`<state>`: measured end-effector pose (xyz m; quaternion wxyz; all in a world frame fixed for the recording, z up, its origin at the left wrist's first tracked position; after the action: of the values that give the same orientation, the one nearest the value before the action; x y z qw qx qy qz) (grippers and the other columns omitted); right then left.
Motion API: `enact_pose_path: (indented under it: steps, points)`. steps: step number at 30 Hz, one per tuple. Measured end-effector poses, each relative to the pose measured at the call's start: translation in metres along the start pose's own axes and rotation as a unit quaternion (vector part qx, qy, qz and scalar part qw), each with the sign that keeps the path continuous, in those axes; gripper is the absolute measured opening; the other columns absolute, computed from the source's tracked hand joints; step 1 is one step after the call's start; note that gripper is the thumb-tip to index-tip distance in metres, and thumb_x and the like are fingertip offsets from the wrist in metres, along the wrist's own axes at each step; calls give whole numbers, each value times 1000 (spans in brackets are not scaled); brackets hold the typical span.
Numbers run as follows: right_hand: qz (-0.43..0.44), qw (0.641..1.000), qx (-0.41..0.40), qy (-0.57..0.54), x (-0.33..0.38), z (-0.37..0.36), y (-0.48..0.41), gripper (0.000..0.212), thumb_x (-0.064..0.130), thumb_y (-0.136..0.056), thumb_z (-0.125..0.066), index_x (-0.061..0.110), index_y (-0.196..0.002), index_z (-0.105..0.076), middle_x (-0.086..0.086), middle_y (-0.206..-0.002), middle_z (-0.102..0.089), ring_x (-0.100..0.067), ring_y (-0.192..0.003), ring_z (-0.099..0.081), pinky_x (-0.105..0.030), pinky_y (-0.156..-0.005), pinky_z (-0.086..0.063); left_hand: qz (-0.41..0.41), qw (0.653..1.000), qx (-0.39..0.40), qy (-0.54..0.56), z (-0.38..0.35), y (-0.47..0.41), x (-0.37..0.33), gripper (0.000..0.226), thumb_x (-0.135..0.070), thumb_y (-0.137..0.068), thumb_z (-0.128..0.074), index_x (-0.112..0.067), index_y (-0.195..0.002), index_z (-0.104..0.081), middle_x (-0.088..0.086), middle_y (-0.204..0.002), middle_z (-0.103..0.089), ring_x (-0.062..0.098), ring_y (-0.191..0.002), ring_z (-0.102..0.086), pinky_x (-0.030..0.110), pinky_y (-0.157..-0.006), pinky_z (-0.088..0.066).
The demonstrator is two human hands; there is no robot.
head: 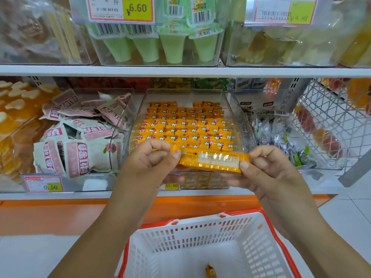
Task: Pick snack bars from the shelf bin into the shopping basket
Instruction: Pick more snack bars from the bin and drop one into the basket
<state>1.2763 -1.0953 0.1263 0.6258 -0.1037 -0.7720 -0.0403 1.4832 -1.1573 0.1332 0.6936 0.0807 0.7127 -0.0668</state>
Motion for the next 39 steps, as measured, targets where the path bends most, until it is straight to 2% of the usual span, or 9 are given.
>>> enact_pose_path:
  steps: [3,7,10,15,25,28,31,35,39]
  points:
    - [16,1000,-12,7,4,0,1,23,34,-66,-76,24,-84,-66,-13,-101,-72,-41,-80,-73,-28,-65,-59,-13,1000,-23,6,1,1,-3,11,-11,-88,-65,-18,-96,-65,0,-79,-77,22,-67,-74,27,-58,-60]
    - [-6,1000,13,0,-2,-1,0,52,54,-54,-88,24,-93,-72,-17,-100,-74,-36,-88,-73,-29,-74,-59,-4,1000,0,16,0,1,1,22,-21,-76,-68,-22,-98,-74,2,-86,-78,21,-78,-75,24,-64,-60]
    - [-8,1000,24,-12,-3,-3,0,46,43,-54,-90,24,-91,-73,-17,-101,-74,-35,-88,-73,-29,-74,-59,16,999,20,19,1,-2,6,38,-21,-66,-70,-20,-104,-73,3,-93,-78,19,-83,-75,23,-70,-60]
    - [-20,999,5,-44,-3,-1,-3,23,21,-60,-73,21,-83,-76,-19,-96,-74,-36,-83,-73,-26,-68,-59,32,999,32,27,2,-3,12,24,-13,-87,-61,-17,-106,-74,8,-96,-77,23,-89,-74,27,-78,-60]
    - [-36,999,29,-27,-5,-3,-1,61,17,-56,-78,9,-115,-63,-19,-95,-73,-34,-90,-73,-26,-73,-58,37,994,95,25,-2,-3,13,49,-24,-72,-68,-24,-121,-66,0,-108,-75,18,-98,-73,26,-87,-57]
    - [-3,1000,7,15,-5,-1,-2,51,48,-55,-89,23,-97,-72,-15,-93,-73,-35,-87,-73,-29,-72,-59,8,995,72,-66,-2,-4,11,33,-35,-75,-63,-21,-103,-74,-2,-90,-78,14,-87,-74,24,-80,-59]
    - [0,999,-11,46,-11,0,-5,45,65,-53,-83,29,-73,-65,-7,-84,-73,-34,-87,-74,-33,-74,-60,-32,980,52,-191,-4,-7,10,42,-55,-75,-52,-21,-84,-74,-9,-77,-75,8,-76,-72,24,-69,-59]
    - [-27,1000,-8,2,-19,-4,-11,66,57,-50,-89,14,-93,-63,-26,-98,-67,-39,-91,-72,-30,-70,-59,-77,957,9,-281,-3,-12,11,58,-64,-77,-40,-15,-79,-70,-2,-68,-67,15,-67,-63,40,-66,-51]
    - [-17,1000,-13,17,-9,-13,-27,54,43,-65,-86,15,-106,-65,-10,-106,-74,-31,-94,-73,-29,-77,-59,-131,935,-39,-327,1,-28,4,41,-57,-89,-45,-26,-81,-71,-12,-71,-59,8,-75,-55,30,-68,-44]
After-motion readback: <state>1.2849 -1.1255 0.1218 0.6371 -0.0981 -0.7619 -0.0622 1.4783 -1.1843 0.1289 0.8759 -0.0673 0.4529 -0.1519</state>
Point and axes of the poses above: each hand's wrist, its own y-axis away from the middle knuckle, its own z-axis out of the back of the hand, x = y × z, the point moved 8 cm from there along -y, towards the middle knuckle
